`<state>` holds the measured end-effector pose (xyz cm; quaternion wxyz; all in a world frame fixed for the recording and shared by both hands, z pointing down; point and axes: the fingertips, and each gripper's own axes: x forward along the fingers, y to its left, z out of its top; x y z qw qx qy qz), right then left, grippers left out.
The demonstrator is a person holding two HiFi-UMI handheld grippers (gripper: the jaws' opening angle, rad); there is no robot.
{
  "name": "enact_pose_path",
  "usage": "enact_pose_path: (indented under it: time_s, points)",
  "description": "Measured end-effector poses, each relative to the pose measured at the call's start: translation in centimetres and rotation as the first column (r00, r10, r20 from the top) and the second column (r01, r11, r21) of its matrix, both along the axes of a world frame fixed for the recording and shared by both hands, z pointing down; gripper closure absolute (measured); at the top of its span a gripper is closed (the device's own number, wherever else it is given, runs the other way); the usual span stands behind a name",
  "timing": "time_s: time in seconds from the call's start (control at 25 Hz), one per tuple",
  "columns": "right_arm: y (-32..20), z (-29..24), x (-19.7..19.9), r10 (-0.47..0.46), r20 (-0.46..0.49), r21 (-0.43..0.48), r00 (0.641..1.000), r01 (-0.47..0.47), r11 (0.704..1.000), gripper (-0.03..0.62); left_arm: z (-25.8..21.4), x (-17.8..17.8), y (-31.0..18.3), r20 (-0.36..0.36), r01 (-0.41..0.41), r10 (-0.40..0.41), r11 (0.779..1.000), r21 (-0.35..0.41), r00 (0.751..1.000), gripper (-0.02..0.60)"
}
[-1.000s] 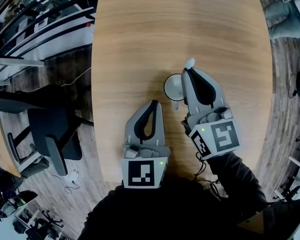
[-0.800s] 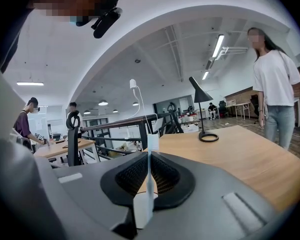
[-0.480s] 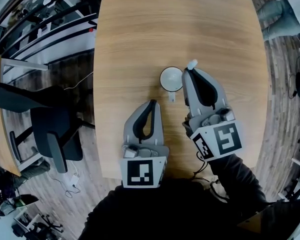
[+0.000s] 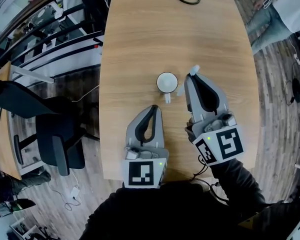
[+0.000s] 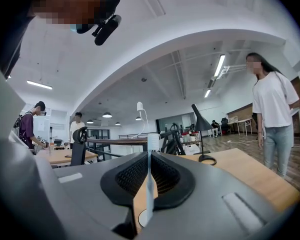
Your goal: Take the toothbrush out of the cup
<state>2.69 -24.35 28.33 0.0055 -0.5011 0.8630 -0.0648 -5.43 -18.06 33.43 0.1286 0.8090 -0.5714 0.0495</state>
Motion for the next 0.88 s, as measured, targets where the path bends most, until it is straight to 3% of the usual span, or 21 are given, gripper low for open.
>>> enact_pose_path:
  time_s: [0.28,0.6,0.88]
  points:
    - [3.5,-3.6,1.0,-0.005,0.010,0.052,1.000,0.004,0.999,0.574,-3.1,-0.6,2.0,0.005,-0.008,0.007,0.998,0.062,1.000,0.574]
    - [8.2,-3.6,2.6,0.017,0.007,0.067,1.000,-0.017,0.998,0.574,-4.2,-6.1,4.3,0.073,0.047,-0.056,0.991,0.122,0.996,0.574]
    - [10.0,-2.0,2.8,0.020,0.013,0.040,1.000,-0.020,0.999,0.574,-5.0,-5.3,4.7,0.070,0.035,-0.044,0.991,0.128,0.997,0.574]
